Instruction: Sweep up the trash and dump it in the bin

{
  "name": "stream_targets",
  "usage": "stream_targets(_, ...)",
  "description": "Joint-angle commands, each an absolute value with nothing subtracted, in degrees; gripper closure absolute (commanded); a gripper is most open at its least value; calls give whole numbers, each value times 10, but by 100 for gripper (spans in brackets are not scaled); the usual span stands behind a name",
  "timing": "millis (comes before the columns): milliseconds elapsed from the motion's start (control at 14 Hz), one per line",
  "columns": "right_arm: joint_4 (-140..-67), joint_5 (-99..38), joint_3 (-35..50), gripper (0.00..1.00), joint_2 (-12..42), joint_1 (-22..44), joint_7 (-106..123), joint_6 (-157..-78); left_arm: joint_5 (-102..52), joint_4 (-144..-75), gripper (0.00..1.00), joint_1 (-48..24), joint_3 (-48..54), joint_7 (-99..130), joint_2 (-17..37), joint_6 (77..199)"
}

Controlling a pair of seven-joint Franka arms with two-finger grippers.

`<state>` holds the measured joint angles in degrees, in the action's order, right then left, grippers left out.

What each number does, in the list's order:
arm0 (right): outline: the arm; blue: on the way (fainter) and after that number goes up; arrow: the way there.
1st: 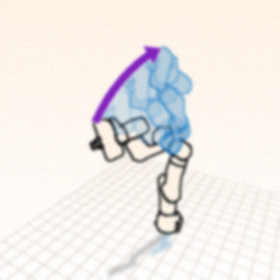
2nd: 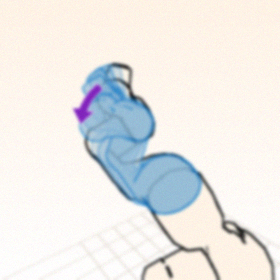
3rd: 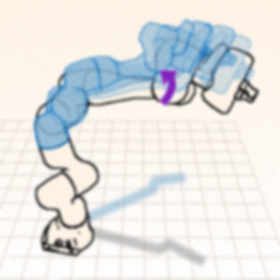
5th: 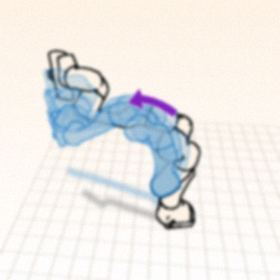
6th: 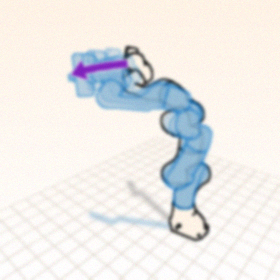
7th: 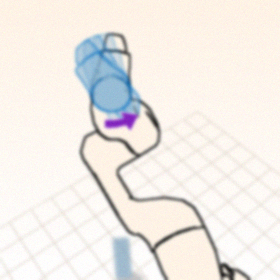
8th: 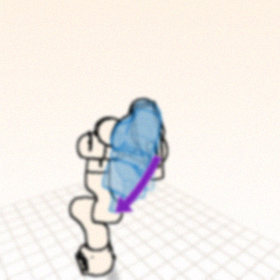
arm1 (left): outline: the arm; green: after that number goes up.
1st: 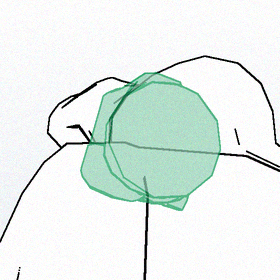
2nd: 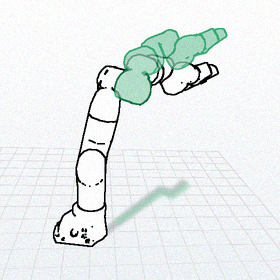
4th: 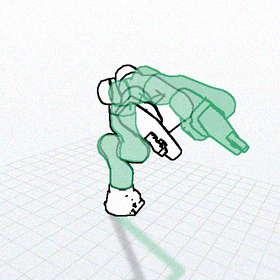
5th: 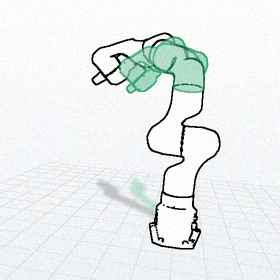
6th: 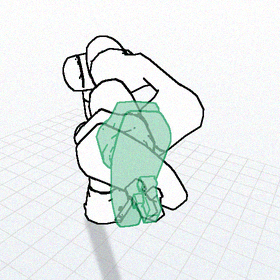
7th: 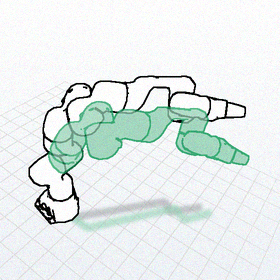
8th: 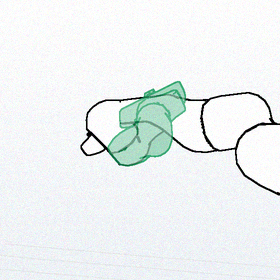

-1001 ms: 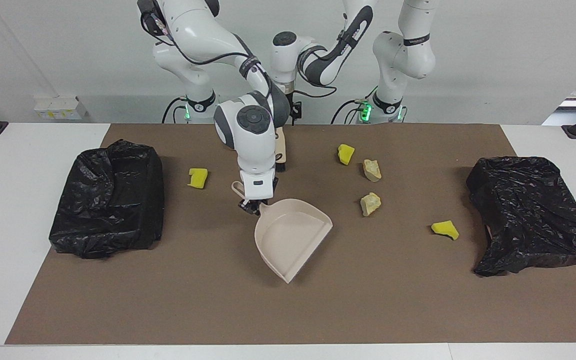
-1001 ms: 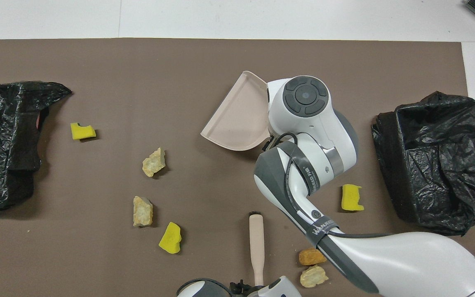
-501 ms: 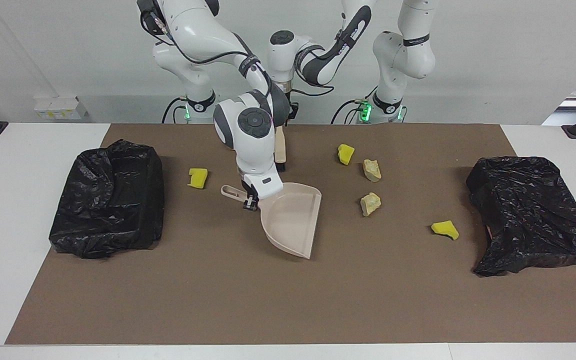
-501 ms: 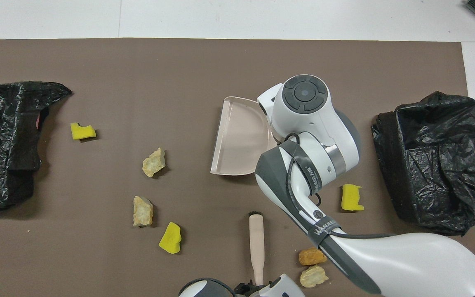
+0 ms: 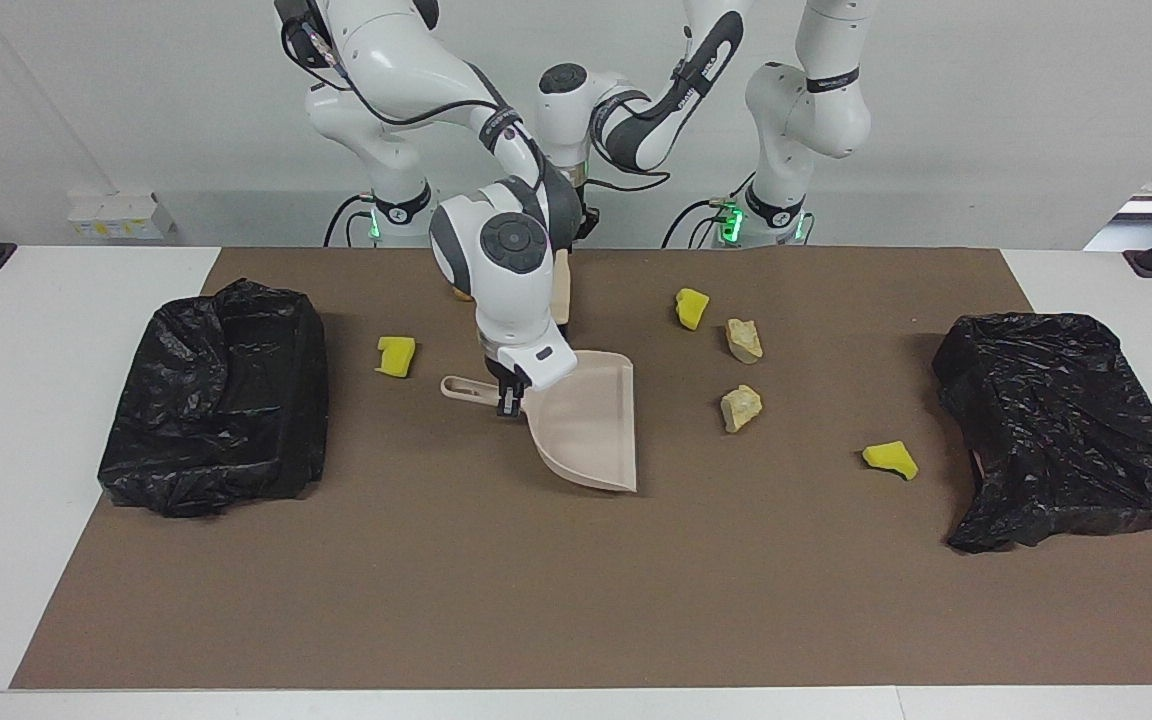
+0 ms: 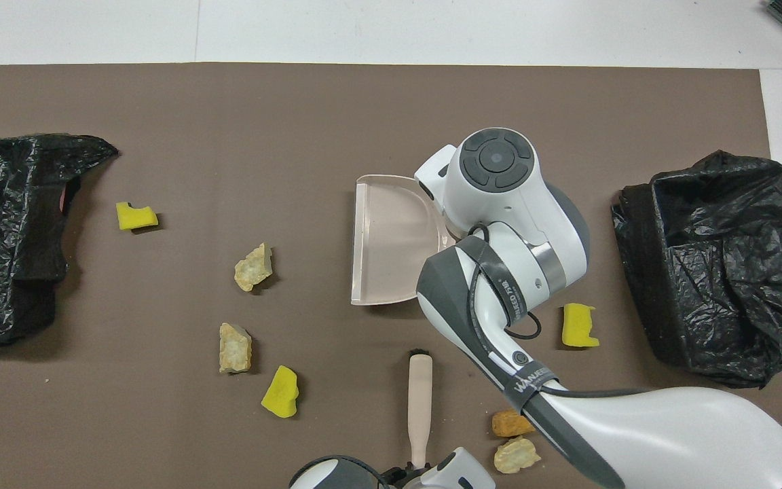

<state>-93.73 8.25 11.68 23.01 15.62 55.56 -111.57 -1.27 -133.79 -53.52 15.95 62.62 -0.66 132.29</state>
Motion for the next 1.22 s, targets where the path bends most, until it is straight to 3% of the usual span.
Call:
stream_targets(0, -950, 95, 120, 100, 228, 159, 568, -1143, -1, -1339, 100, -499, 154, 632, -52, 1250)
stream_targets(143, -949, 96, 120, 100, 236, 172, 563, -1156, -1, -1335, 100, -456, 153, 620, -81, 1208)
stream_targets(501, -954, 99, 120, 100, 240, 198, 548, -1163, -1, -1338, 100, -373, 151, 632, -91, 1130)
stream_targets(1145, -976, 104, 120, 100, 236, 198, 548, -1167, -11, -1341, 100, -295, 151, 939, -84, 1098)
